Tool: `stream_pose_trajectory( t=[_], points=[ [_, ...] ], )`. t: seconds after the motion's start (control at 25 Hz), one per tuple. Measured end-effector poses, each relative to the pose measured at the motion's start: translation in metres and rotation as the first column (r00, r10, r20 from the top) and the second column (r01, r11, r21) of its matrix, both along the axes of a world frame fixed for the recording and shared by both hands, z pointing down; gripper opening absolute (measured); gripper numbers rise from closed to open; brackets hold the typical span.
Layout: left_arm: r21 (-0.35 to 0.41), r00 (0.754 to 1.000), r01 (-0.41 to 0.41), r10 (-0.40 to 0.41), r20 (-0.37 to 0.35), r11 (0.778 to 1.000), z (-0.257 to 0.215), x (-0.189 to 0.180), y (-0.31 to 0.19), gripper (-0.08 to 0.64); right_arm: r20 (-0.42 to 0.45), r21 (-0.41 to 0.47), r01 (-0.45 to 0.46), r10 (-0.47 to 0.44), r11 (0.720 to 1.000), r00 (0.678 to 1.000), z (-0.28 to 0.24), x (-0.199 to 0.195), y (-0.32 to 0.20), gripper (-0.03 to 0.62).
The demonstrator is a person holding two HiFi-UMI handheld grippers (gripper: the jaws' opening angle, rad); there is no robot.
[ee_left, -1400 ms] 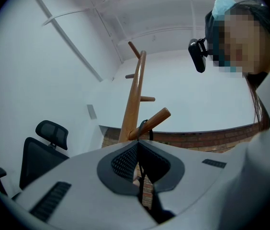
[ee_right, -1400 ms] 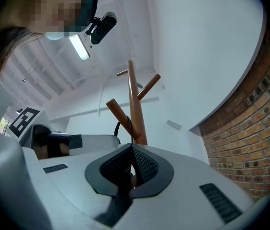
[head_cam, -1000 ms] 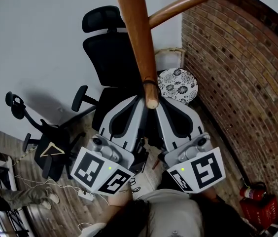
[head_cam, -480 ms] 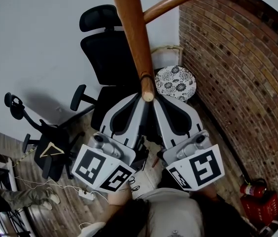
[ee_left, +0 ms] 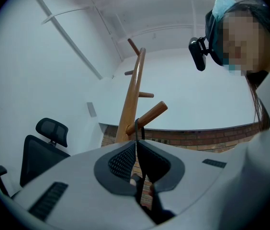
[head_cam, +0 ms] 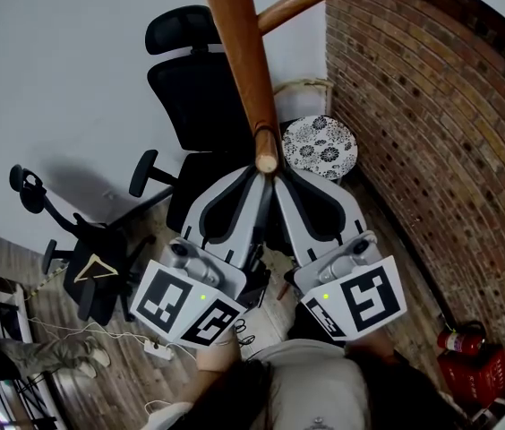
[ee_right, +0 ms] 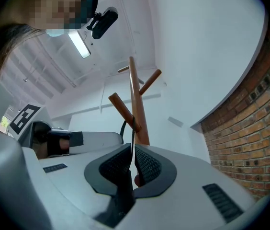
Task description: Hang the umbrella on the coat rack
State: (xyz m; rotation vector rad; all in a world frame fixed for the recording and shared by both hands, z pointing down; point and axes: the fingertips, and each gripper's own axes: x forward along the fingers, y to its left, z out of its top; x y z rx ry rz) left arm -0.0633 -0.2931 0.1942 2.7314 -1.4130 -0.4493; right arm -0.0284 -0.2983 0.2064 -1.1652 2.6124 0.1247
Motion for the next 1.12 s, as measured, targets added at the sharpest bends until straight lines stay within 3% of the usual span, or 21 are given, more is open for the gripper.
stream_pose_trajectory(
  t=[1.12],
  points=[
    [-0.059,0.999,0.036,-0.036,0.011,0.998,0.02,-0.02,0.062,0.009,-0.022,0.0,-0.105,0.105,0.995,0.994,0.005,0.007,0.066,0.038]
  ],
)
